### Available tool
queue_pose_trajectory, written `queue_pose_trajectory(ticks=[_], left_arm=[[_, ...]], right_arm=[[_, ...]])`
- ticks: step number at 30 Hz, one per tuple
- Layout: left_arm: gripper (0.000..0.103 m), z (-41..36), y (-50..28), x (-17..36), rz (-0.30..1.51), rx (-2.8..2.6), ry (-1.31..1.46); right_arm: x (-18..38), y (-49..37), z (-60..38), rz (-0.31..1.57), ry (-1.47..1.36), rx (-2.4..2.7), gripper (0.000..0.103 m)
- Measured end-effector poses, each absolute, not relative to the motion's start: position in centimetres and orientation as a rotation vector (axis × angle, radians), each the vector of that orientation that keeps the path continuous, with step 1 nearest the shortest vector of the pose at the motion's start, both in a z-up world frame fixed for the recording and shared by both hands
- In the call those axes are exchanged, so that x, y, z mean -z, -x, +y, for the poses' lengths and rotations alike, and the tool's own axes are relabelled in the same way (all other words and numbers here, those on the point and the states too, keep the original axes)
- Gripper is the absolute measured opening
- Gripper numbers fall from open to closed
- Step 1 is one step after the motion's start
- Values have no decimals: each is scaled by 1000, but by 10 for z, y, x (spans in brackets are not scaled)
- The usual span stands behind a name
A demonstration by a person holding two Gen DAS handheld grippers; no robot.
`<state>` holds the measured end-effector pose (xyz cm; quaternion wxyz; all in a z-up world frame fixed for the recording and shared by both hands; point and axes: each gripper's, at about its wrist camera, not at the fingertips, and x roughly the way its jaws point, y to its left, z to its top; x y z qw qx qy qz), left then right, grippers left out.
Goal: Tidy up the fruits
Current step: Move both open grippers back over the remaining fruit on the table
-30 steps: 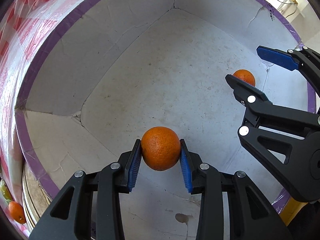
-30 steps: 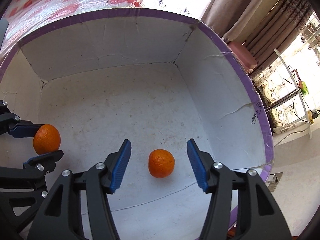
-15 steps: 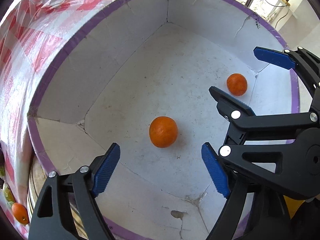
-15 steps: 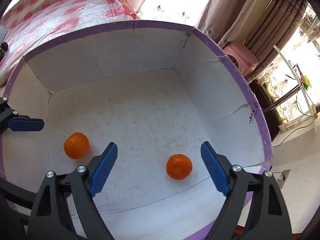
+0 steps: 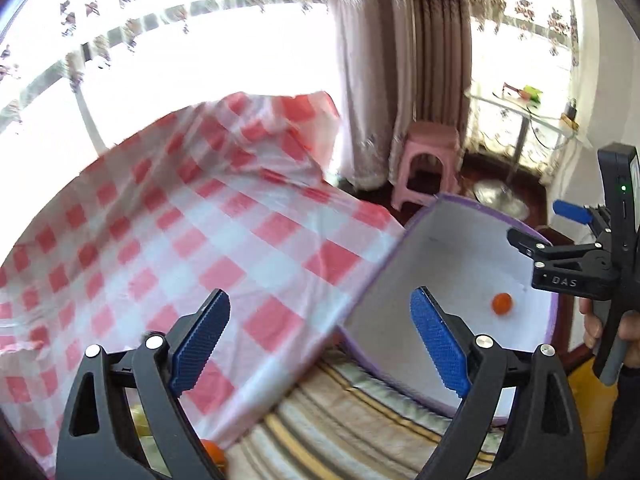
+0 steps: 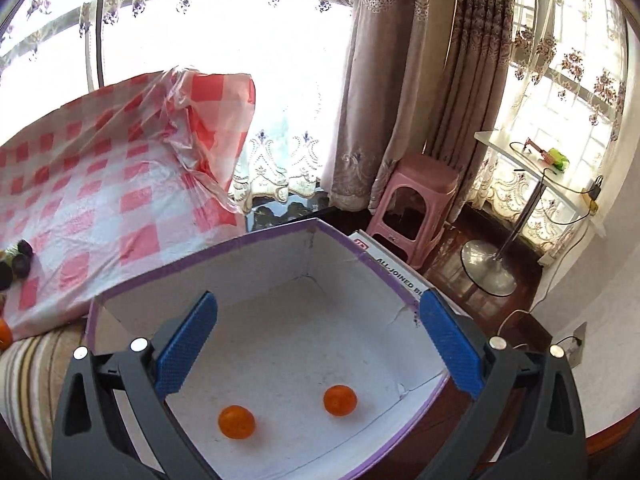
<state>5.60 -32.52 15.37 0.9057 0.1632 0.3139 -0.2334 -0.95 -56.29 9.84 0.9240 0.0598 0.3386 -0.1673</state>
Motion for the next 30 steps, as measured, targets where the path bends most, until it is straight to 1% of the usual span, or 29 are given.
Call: queue_pose_trajectory(ticks=[3, 7, 13, 16, 23, 26, 30], left_arm=[[89, -275, -52, -179, 561, 401, -327], [89, -211, -48, -192, 508, 273, -328], [89, -107, -28, -183, 491, 79, -136], [89, -66, -16, -167, 488, 5, -50], [89, -19, -4, -118, 576, -53, 50], [89, -13, -6, -101, 624, -53, 79], [89, -20, -10, -85, 671, 36, 109]], right_arm=[[-105, 5, -549, 681, -228, 205, 101], [-115, 13, -521, 519, -309, 22, 101], [-116, 5, -456, 501, -138, -17, 101], [-110, 1, -432, 518, -179, -149, 101], [-87, -15, -363, 616, -109, -313, 101], [-78, -17, -328, 649, -23, -354, 101], [-60, -28, -292, 732, 22, -426, 101]])
